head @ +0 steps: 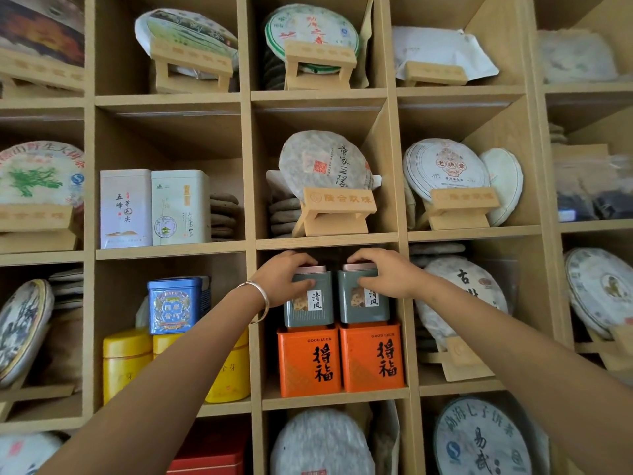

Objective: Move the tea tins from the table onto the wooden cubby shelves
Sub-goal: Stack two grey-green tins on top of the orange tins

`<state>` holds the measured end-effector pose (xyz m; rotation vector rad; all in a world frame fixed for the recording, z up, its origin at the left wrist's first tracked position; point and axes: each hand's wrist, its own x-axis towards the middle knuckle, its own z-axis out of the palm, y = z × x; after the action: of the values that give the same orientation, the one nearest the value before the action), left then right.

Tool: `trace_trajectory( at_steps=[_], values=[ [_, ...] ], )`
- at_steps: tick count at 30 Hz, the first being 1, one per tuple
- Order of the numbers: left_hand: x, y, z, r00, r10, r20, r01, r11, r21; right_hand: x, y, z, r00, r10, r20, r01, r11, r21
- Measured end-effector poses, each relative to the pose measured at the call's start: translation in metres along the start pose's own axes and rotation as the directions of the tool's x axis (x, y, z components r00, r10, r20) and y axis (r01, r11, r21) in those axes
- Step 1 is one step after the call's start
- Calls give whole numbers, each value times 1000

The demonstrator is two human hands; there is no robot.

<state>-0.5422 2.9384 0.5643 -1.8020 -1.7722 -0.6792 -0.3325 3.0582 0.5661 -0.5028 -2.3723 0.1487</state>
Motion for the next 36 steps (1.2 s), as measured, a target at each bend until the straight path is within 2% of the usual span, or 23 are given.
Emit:
trace_trajectory(
  at_steps=[36],
  values=[
    [-1, 0, -2, 1000, -15, 1, 15, 1000, -25, 7, 5, 2, 1000, 2, -24, -2, 1000, 9]
  ],
)
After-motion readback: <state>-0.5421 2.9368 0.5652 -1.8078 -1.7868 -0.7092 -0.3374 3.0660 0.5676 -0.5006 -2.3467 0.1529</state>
